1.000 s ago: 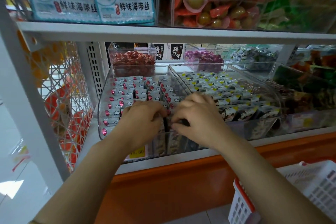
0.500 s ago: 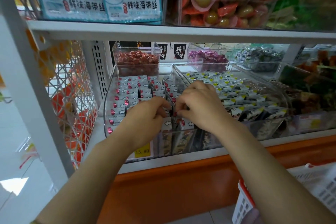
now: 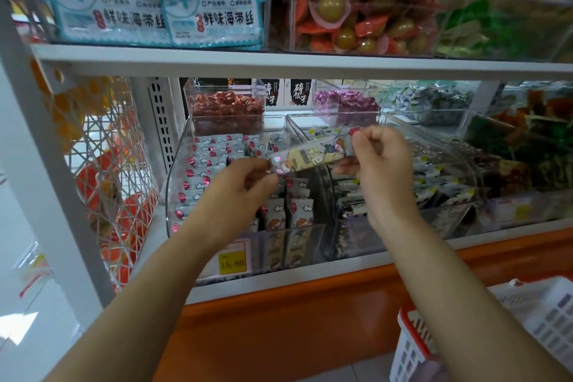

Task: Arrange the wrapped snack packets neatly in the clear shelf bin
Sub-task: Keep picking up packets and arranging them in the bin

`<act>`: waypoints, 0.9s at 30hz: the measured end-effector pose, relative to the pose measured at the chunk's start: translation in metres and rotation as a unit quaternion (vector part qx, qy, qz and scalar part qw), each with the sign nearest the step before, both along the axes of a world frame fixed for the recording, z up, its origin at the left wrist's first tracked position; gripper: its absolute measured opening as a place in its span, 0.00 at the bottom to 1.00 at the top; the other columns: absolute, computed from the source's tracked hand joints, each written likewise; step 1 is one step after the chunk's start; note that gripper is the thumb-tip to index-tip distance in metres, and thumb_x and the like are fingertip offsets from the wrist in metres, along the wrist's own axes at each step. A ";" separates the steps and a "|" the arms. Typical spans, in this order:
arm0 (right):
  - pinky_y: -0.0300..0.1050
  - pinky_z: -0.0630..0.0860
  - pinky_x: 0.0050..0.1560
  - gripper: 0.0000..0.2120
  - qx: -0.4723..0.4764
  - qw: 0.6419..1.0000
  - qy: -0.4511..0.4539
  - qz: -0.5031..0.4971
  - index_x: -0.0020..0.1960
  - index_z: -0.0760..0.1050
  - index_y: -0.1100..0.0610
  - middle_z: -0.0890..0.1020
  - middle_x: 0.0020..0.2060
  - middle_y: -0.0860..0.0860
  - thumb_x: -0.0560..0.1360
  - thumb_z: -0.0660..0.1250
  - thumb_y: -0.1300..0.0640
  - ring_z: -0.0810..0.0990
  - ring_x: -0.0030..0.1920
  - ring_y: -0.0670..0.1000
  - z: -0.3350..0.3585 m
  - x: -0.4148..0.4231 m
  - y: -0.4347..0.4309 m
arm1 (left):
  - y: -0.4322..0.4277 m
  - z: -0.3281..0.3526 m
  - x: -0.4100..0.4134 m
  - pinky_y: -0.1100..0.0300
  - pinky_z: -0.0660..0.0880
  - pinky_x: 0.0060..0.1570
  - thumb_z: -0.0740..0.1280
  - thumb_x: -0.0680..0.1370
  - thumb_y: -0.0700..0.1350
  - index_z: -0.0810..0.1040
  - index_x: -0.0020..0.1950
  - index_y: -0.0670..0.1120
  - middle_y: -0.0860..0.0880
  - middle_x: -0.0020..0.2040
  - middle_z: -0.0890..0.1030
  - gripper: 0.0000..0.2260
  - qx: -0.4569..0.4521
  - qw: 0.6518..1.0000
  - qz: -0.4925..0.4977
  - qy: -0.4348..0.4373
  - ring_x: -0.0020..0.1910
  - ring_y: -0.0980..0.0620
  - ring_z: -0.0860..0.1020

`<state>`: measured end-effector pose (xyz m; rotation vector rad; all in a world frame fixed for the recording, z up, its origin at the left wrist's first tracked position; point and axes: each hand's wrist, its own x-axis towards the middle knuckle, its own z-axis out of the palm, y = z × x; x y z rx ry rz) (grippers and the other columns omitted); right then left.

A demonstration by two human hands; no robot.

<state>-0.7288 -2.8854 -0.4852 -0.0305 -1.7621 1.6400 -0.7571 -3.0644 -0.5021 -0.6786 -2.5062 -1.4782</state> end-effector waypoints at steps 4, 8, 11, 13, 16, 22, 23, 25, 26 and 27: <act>0.39 0.79 0.33 0.04 -0.141 0.983 -0.047 0.106 0.47 0.73 0.64 0.78 0.38 0.54 0.78 0.61 0.63 0.79 0.29 0.45 -0.004 0.000 -0.002 | -0.006 0.003 -0.003 0.57 0.76 0.43 0.61 0.79 0.49 0.77 0.46 0.50 0.51 0.43 0.80 0.07 0.147 0.984 0.035 -0.091 0.45 0.52 0.79; 0.39 0.79 0.34 0.02 -0.204 0.955 -0.079 0.201 0.45 0.76 0.63 0.80 0.36 0.54 0.73 0.66 0.66 0.81 0.32 0.47 -0.005 0.002 0.000 | -0.009 0.007 -0.003 0.64 0.77 0.36 0.63 0.79 0.45 0.77 0.44 0.43 0.50 0.39 0.78 0.08 0.263 0.948 0.017 -0.177 0.40 0.53 0.79; 0.39 0.79 0.35 0.09 -0.235 0.931 -0.096 0.263 0.44 0.77 0.64 0.81 0.34 0.53 0.64 0.69 0.65 0.81 0.33 0.48 -0.005 0.002 0.001 | -0.011 0.009 -0.003 0.66 0.76 0.31 0.64 0.78 0.45 0.75 0.42 0.42 0.50 0.35 0.76 0.08 0.307 0.929 0.006 -0.205 0.36 0.54 0.77; 0.39 0.80 0.35 0.09 -0.248 0.918 -0.100 0.293 0.44 0.76 0.64 0.82 0.33 0.53 0.63 0.68 0.66 0.82 0.33 0.48 -0.005 0.002 0.001 | -0.012 0.011 -0.003 0.67 0.74 0.28 0.64 0.77 0.44 0.74 0.39 0.42 0.50 0.32 0.74 0.08 0.350 0.908 -0.011 -0.229 0.32 0.56 0.76; 0.40 0.80 0.35 0.05 -0.281 0.899 -0.097 0.322 0.40 0.77 0.63 0.81 0.33 0.54 0.64 0.66 0.69 0.82 0.33 0.49 -0.006 0.001 0.001 | -0.014 0.015 -0.003 0.69 0.74 0.27 0.63 0.77 0.40 0.73 0.39 0.42 0.50 0.30 0.73 0.07 0.421 0.865 -0.042 -0.270 0.27 0.58 0.74; 0.42 0.80 0.34 0.06 -0.201 0.946 -0.087 0.239 0.50 0.77 0.61 0.79 0.39 0.55 0.75 0.64 0.64 0.81 0.33 0.49 -0.010 0.000 0.000 | -0.011 0.016 0.001 0.65 0.78 0.35 0.60 0.78 0.32 0.75 0.46 0.42 0.46 0.37 0.75 0.07 0.397 0.888 -0.046 -0.228 0.33 0.54 0.77; 0.42 0.80 0.35 0.05 -0.162 0.959 -0.082 0.216 0.50 0.78 0.60 0.78 0.40 0.55 0.75 0.65 0.62 0.81 0.33 0.48 -0.011 0.001 -0.001 | -0.010 0.017 0.000 0.64 0.79 0.36 0.60 0.77 0.32 0.76 0.45 0.42 0.46 0.37 0.77 0.08 0.389 0.893 -0.048 -0.223 0.34 0.53 0.78; 0.42 0.80 0.38 0.04 -0.091 0.978 -0.072 0.173 0.48 0.77 0.58 0.77 0.42 0.54 0.74 0.66 0.64 0.81 0.35 0.45 -0.013 0.000 -0.003 | -0.009 0.020 0.001 0.62 0.79 0.37 0.61 0.77 0.34 0.76 0.46 0.41 0.45 0.42 0.80 0.05 0.379 0.896 -0.060 -0.226 0.39 0.51 0.80; 0.42 0.80 0.40 0.05 -0.072 0.982 -0.067 0.162 0.47 0.77 0.58 0.77 0.43 0.54 0.74 0.66 0.66 0.81 0.37 0.45 -0.013 -0.001 -0.003 | -0.009 0.020 0.000 0.62 0.79 0.38 0.63 0.76 0.36 0.76 0.48 0.39 0.44 0.46 0.80 0.04 0.369 0.901 -0.058 -0.221 0.42 0.50 0.80; 0.42 0.80 0.42 0.06 -0.063 0.983 -0.062 0.161 0.47 0.76 0.58 0.78 0.44 0.54 0.74 0.66 0.67 0.82 0.39 0.46 -0.013 -0.001 -0.004 | -0.008 0.019 0.001 0.63 0.79 0.38 0.64 0.76 0.38 0.76 0.51 0.38 0.43 0.49 0.80 0.06 0.348 0.914 -0.048 -0.206 0.45 0.50 0.80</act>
